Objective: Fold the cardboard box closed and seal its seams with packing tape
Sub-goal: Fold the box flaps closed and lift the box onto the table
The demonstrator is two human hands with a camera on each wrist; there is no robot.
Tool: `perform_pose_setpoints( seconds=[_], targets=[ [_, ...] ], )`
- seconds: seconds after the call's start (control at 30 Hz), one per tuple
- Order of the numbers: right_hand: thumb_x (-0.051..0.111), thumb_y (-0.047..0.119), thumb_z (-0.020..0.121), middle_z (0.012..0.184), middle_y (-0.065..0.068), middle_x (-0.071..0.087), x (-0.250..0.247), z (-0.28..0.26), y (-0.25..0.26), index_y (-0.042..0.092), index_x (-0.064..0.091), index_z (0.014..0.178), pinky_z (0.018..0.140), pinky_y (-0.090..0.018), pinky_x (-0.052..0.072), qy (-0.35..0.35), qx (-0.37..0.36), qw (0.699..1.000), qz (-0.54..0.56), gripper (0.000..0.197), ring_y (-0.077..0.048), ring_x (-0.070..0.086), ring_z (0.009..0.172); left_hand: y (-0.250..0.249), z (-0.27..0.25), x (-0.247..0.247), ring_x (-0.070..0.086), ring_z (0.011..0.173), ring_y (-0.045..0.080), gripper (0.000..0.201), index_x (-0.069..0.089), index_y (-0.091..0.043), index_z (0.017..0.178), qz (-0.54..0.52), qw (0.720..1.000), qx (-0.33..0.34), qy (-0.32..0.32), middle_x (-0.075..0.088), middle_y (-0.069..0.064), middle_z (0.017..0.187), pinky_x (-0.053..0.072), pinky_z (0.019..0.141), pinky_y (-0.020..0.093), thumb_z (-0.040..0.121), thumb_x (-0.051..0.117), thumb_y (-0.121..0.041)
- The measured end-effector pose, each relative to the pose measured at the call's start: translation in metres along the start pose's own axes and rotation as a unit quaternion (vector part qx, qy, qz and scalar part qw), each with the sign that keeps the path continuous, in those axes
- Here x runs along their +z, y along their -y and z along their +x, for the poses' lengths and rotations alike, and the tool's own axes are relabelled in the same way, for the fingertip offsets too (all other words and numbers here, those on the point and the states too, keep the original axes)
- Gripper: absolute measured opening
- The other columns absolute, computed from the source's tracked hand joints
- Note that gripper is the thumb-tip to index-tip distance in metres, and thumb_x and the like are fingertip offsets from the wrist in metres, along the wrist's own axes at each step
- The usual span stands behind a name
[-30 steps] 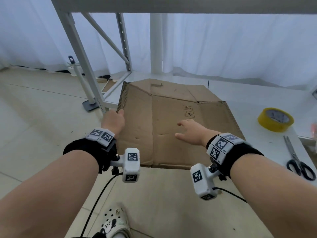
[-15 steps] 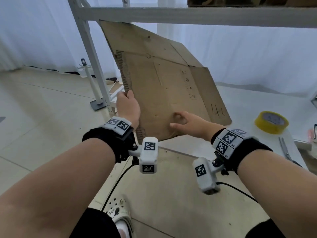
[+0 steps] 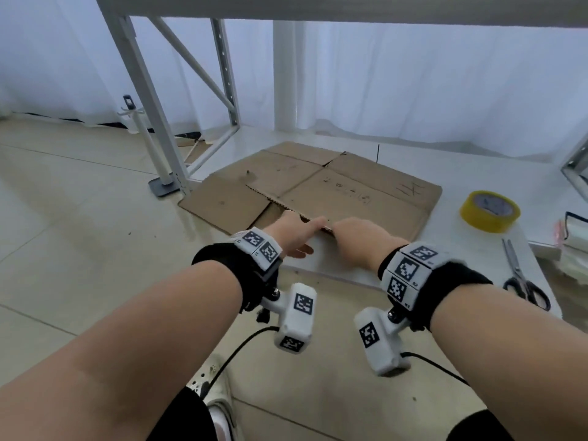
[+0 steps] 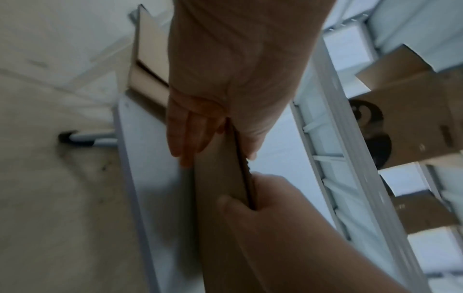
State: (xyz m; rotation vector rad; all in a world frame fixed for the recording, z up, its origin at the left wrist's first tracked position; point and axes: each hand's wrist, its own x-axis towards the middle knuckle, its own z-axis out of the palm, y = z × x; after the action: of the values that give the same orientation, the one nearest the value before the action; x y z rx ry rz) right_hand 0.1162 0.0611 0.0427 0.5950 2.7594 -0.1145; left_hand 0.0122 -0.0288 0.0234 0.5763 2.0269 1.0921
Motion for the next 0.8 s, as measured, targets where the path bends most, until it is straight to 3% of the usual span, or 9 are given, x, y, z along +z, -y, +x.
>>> perform_pose_setpoints(
  seconds=[0.03, 0.1, 0.17, 0.27, 0.37, 0.47, 0.6, 0.73, 0.8],
  targets=[
    [0.038, 0.01, 0.096, 0.11, -0.009, 0.061, 0.003, 0.001, -0.004, 0.009, 0.056, 0.112, 0.076, -0.032, 0.045, -0.007, 0.001, 1.0, 0.002, 0.024, -0.026, 0.057, 0.09, -0.001, 0.002, -0.005, 0.068, 0.075, 0.022, 0.051, 0.056, 0.004, 0.109, 0.127, 0.991, 0.032, -0.001, 0.067, 0.017, 0.102, 0.056, 0.07, 0.034, 0.091, 0.055, -0.044],
    [0.037, 0.008, 0.096, 0.112, -0.01, 0.06, 0.009, 0.004, -0.02, 0.012, 0.055, 0.114, 0.074, -0.031, 0.042, -0.014, 0.004, 1.0, 0.016, 0.026, -0.026, 0.056, 0.09, 0.001, 0.008, -0.017, 0.065, 0.08, 0.024, 0.045, 0.058, -0.004, 0.096, 0.314, 0.941, 0.119, -0.044, 0.069, 0.01, 0.091, 0.05, 0.073, 0.035, 0.091, 0.053, -0.048],
    [0.038, 0.005, 0.095, 0.124, -0.008, 0.059, 0.019, 0.011, -0.043, 0.019, 0.051, 0.13, 0.08, -0.032, 0.043, -0.026, 0.009, 1.0, 0.015, 0.04, -0.028, 0.058, 0.104, 0.001, 0.011, -0.027, 0.058, 0.089, 0.025, 0.034, 0.053, -0.011, 0.092, 0.369, 0.903, 0.195, -0.098, 0.061, 0.004, 0.09, 0.044, 0.076, 0.034, 0.091, 0.056, -0.044],
    [0.038, -0.005, 0.09, 0.141, -0.002, 0.05, 0.022, 0.01, -0.076, 0.032, 0.039, 0.143, 0.096, -0.034, 0.043, -0.029, 0.038, 0.998, 0.048, 0.064, -0.025, 0.049, 0.125, 0.007, 0.027, -0.036, 0.046, 0.112, 0.025, 0.045, 0.049, -0.014, 0.114, 0.446, 0.848, 0.259, -0.118, 0.051, 0.007, 0.117, 0.038, 0.097, 0.035, 0.086, 0.06, -0.048],
    [0.038, -0.006, 0.087, 0.139, -0.007, 0.049, 0.027, 0.006, -0.104, 0.027, 0.037, 0.144, 0.1, -0.036, 0.042, 0.021, 0.098, 0.993, 0.058, 0.066, -0.027, 0.049, 0.125, 0.017, 0.044, -0.038, 0.035, 0.13, 0.027, 0.079, 0.033, -0.015, 0.14, 0.526, 0.82, 0.226, -0.022, 0.038, 0.008, 0.141, 0.031, 0.11, 0.041, 0.079, 0.065, -0.054],
    [0.054, 0.011, 0.087, 0.133, -0.009, 0.053, 0.045, 0.011, -0.112, 0.019, 0.04, 0.138, 0.098, -0.039, 0.045, 0.083, 0.152, 0.984, 0.027, 0.054, -0.028, 0.054, 0.117, 0.03, 0.065, -0.03, 0.034, 0.135, 0.026, 0.099, 0.016, -0.015, 0.15, 0.562, 0.808, 0.166, 0.061, 0.031, 0.007, 0.15, 0.032, 0.111, 0.042, 0.076, 0.072, -0.05],
    [0.058, 0.044, 0.089, 0.136, -0.012, 0.045, 0.062, 0.03, -0.097, 0.014, 0.038, 0.138, 0.101, -0.044, 0.042, 0.106, 0.156, 0.98, 0.065, 0.062, -0.031, 0.047, 0.122, 0.048, 0.083, -0.02, 0.041, 0.131, 0.024, 0.092, 0.018, -0.022, 0.15, 0.593, 0.787, 0.145, 0.085, 0.033, 0.004, 0.149, 0.039, 0.105, 0.041, 0.078, 0.07, -0.048],
    [0.056, 0.049, 0.09, 0.151, -0.01, 0.027, 0.068, 0.059, -0.065, 0.02, 0.026, 0.147, 0.109, -0.049, 0.034, 0.064, 0.063, 0.991, 0.096, 0.071, -0.033, 0.031, 0.135, 0.062, 0.095, -0.02, 0.044, 0.125, 0.028, 0.08, 0.023, -0.024, 0.147, 0.597, 0.782, 0.16, 0.073, 0.035, 0.006, 0.145, 0.041, 0.102, 0.042, 0.083, 0.062, -0.052],
    [0.058, 0.049, 0.089, 0.151, -0.01, 0.025, 0.067, 0.071, -0.05, 0.021, 0.027, 0.147, 0.108, -0.049, 0.034, 0.051, 0.039, 0.994, 0.094, 0.071, -0.033, 0.029, 0.135, 0.064, 0.099, -0.022, 0.046, 0.121, 0.029, 0.08, 0.028, -0.021, 0.144, 0.604, 0.775, 0.178, 0.058, 0.039, 0.007, 0.141, 0.043, 0.1, 0.044, 0.081, 0.062, -0.056]
  ],
)
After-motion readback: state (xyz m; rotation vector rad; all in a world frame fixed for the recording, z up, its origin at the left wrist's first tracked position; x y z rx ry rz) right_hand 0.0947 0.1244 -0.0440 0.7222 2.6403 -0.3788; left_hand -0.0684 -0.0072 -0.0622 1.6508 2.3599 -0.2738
